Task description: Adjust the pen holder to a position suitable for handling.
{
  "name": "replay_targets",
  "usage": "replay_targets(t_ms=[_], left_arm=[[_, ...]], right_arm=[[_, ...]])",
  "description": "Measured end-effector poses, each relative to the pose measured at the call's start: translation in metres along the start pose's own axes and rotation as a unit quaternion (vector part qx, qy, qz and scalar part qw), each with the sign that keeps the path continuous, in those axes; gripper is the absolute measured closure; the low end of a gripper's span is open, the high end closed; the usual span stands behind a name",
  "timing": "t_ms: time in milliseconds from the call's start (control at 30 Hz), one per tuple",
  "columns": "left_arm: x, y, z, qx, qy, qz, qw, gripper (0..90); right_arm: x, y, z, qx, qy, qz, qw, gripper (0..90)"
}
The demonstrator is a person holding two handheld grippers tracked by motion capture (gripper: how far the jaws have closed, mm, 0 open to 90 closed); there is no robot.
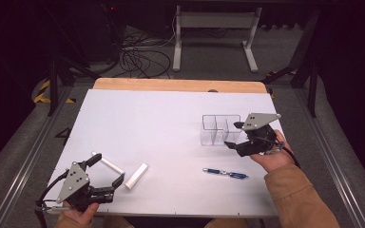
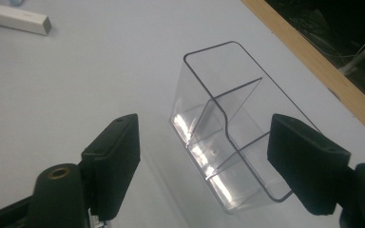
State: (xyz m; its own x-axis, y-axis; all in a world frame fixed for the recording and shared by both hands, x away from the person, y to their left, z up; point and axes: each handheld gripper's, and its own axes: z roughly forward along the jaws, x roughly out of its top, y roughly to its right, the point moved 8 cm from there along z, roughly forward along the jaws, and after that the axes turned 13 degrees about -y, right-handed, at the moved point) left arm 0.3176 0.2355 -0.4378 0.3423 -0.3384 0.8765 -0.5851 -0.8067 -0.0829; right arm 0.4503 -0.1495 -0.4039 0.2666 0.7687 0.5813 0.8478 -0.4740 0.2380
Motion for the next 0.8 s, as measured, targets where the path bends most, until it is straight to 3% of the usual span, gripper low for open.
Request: replay_targets(t_ms=[267,533,800], left_arm=[[0.0,0.0,0.0,0.001,0.0,0.001,1.0,6.5],[0.0,0.0,0.001,0.0,-0.001,0.003,1.0,6.7],[0.0,0.0,0.001,0.0,-0.001,0.002,1.0,6.7]], right_arm=[[0.001,0.007,0.008,0.004,-0.011,-0.001,0.9999,28.3],[0.005,0.015,0.015,0.002,-0.033,-0.041,0.9986,37.2],[0.006,0.024,0.026,-0.003,-0.059,-0.053,0.9968,43.5]])
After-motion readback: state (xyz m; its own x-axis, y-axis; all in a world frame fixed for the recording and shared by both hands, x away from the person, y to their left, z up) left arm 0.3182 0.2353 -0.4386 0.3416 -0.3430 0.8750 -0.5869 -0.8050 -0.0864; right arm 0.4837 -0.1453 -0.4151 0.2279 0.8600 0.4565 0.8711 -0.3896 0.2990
